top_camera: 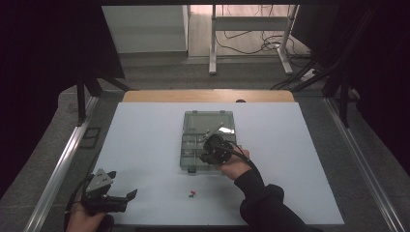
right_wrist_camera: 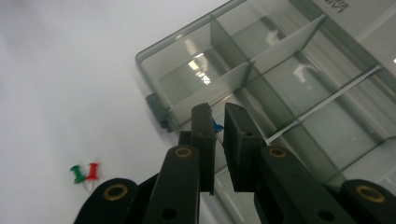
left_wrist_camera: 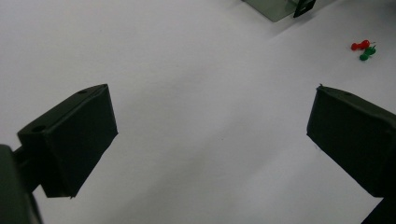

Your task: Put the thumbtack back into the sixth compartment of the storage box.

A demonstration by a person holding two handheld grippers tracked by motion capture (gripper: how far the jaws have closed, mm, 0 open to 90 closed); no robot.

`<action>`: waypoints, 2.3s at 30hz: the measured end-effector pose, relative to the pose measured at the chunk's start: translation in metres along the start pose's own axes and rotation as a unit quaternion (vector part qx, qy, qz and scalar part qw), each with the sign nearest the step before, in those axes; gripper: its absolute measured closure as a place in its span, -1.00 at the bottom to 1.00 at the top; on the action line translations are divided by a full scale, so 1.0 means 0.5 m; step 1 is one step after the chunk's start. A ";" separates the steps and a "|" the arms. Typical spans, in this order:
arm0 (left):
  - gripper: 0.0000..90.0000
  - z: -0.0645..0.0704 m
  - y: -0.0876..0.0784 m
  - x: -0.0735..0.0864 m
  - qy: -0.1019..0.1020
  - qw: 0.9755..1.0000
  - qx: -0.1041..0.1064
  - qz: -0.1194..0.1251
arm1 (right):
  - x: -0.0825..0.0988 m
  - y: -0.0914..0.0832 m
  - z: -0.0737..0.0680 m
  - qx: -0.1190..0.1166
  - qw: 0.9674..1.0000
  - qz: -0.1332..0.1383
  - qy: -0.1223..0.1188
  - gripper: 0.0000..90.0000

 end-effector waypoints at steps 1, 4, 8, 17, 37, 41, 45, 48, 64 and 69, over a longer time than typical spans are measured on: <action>-0.96 0.000 0.000 0.000 0.000 1.000 0.000 0.000 | -0.002 0.002 0.002 0.001 1.000 0.000 0.001 0.82; -0.96 0.000 0.000 0.000 0.000 1.000 0.000 0.000 | -0.006 0.012 0.009 0.004 1.000 -0.002 0.003 0.81; -0.96 0.001 0.000 0.000 0.000 1.000 0.001 0.000 | -0.006 0.028 0.018 0.010 1.000 -0.009 0.004 0.81; -0.96 0.001 0.000 0.000 0.004 1.000 0.001 -0.001 | -0.007 0.025 0.019 0.010 1.000 -0.003 0.009 0.54; -0.96 0.003 0.000 0.000 0.007 1.000 0.001 0.000 | 0.005 -0.005 -0.007 0.006 0.999 0.026 0.017 -0.80; -0.96 0.003 0.000 0.000 0.007 1.000 0.001 0.000 | 0.012 -0.011 -0.017 0.002 1.000 0.026 0.017 -0.91; -0.96 0.003 0.000 0.000 0.007 1.000 0.001 0.000 | 0.022 -0.013 -0.028 0.012 1.000 0.017 0.010 -0.95; -0.96 0.002 -0.001 0.000 0.007 1.000 0.001 0.000 | 0.025 -0.014 -0.033 0.015 1.000 0.013 0.009 -0.96; -0.96 0.002 -0.001 0.000 0.009 1.000 0.001 0.000 | 0.038 -0.021 -0.070 0.007 1.000 0.007 -0.003 -0.24; -0.96 0.002 -0.002 0.000 0.008 1.000 0.002 0.001 | 0.042 -0.018 -0.076 0.001 1.000 0.006 -0.004 -0.15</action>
Point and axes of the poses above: each handheld gripper's, and its own axes: y roughly forward along the jaws, x roughly out of its underside, z roughly to its right, the point moved 7 cm from there along y, roughly forward along the jaws, and after that the axes turned 7 degrees about -x, right-handed, at the moved point
